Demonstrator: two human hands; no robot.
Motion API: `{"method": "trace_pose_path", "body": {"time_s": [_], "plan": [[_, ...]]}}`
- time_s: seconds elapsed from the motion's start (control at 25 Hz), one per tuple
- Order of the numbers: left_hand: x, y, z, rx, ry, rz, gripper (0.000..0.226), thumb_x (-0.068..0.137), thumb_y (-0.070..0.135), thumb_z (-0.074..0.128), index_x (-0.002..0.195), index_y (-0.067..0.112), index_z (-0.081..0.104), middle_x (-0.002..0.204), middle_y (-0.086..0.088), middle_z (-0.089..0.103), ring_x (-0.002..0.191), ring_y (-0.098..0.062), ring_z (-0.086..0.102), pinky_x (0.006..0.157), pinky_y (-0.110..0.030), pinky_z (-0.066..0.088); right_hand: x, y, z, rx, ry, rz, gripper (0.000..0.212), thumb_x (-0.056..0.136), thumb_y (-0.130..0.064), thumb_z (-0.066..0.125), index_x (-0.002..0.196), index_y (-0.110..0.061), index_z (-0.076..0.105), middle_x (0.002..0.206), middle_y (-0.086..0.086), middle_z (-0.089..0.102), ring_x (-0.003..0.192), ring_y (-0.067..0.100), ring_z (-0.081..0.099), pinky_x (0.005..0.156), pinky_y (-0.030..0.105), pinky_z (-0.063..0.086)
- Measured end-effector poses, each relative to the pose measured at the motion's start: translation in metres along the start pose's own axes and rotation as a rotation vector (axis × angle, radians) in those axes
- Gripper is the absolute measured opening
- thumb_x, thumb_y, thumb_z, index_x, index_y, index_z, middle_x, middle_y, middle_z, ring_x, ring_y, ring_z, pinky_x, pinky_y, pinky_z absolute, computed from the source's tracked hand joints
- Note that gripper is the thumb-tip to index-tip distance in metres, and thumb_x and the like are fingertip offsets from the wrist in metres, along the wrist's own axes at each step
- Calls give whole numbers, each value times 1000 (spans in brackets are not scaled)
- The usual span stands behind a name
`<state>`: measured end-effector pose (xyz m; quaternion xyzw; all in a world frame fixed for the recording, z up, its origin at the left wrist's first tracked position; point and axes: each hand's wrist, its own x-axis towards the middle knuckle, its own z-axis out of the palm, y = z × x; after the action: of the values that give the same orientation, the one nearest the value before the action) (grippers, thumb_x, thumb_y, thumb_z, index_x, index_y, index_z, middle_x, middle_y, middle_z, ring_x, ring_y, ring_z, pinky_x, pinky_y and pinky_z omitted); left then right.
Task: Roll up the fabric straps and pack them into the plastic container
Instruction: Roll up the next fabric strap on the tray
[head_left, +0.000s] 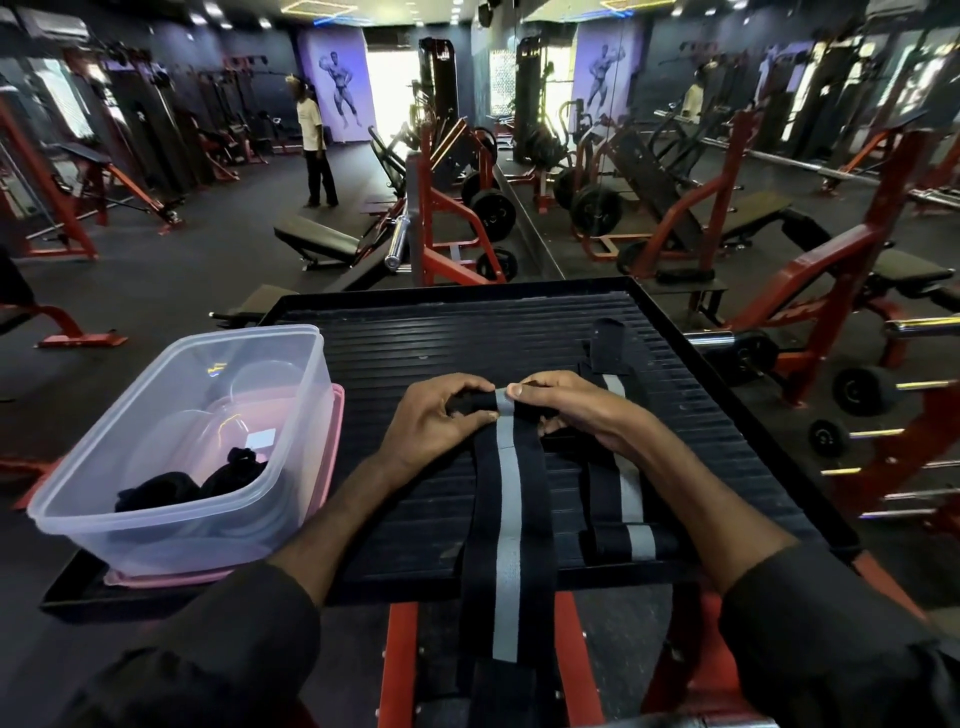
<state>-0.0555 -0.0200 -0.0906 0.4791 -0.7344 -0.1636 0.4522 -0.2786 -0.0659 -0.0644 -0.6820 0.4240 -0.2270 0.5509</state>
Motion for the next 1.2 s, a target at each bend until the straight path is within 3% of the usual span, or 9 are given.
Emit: {"method": "trace_pose_path", "body": {"time_s": [0.12, 0.2, 0.32, 0.4, 0.56, 0.72, 0.92, 1.0, 1.2], "plan": [[2, 0, -7, -129, -176, -203, 32, 83, 13, 80, 113, 16, 71, 109, 6, 73, 102, -3, 68, 89, -24, 53, -1, 1, 1, -23, 18, -67, 34, 95, -39, 69, 117, -14, 71, 107, 4, 74, 96, 10, 65, 76, 22, 52], [0, 0, -13, -267, -300, -334, 31, 89, 9, 74, 119, 9, 68, 108, 3, 72, 95, 0, 68, 85, -20, 51, -1, 1, 2, -32, 7, -113, 28, 93, -34, 72, 116, -18, 73, 101, 3, 72, 92, 9, 63, 75, 23, 51], [-4, 3, -19, -394, -390, -448, 34, 95, 16, 68, 127, 6, 63, 112, -3, 73, 100, -9, 69, 88, -23, 53, -1, 3, 4, -35, -18, -208, 27, 91, -22, 76, 116, -13, 72, 108, 21, 72, 93, 21, 62, 74, 27, 50], [-5, 5, -21, -392, -401, -471, 34, 96, 24, 67, 127, 11, 65, 121, -11, 71, 109, -17, 67, 99, -30, 50, -1, 4, 5, -2, -43, -278, 29, 89, -11, 77, 117, -5, 71, 115, 25, 71, 98, 31, 69, 84, 33, 56], [-9, 8, -20, -405, -330, -406, 33, 92, 12, 71, 123, 3, 66, 121, -16, 71, 106, -17, 67, 98, -31, 50, -1, 5, 9, -3, -49, -328, 32, 84, 1, 78, 115, -2, 70, 114, 17, 74, 101, 20, 70, 93, 33, 56], [-15, 11, -16, -337, -258, -326, 33, 84, 8, 78, 116, 7, 71, 105, -4, 76, 92, -5, 70, 81, -18, 54, -7, -3, 6, -23, -71, -168, 36, 84, 0, 78, 118, -11, 71, 109, 2, 72, 102, 13, 66, 91, 30, 53], [-19, 9, -14, -289, -195, -253, 40, 75, 8, 86, 112, 10, 72, 110, -6, 75, 104, -22, 71, 95, -35, 56, -19, -14, 4, 256, -43, -19, 36, 89, -11, 75, 124, -14, 68, 110, 3, 72, 100, 15, 68, 80, 28, 55], [-22, 14, -13, -271, -164, -210, 39, 74, 9, 87, 111, 12, 73, 109, -2, 75, 104, -16, 71, 94, -32, 57, -26, -14, 9, 172, -1, 15, 39, 88, -21, 76, 126, -18, 67, 107, -3, 72, 98, 11, 66, 74, 26, 51], [-30, 27, -11, -244, -66, -127, 39, 74, 5, 86, 110, 12, 72, 111, 3, 74, 105, -11, 70, 94, -30, 57, -38, -5, 14, 7, -12, -31, 28, 92, -37, 73, 118, -28, 71, 110, -10, 73, 100, 6, 65, 79, 29, 49]]}}
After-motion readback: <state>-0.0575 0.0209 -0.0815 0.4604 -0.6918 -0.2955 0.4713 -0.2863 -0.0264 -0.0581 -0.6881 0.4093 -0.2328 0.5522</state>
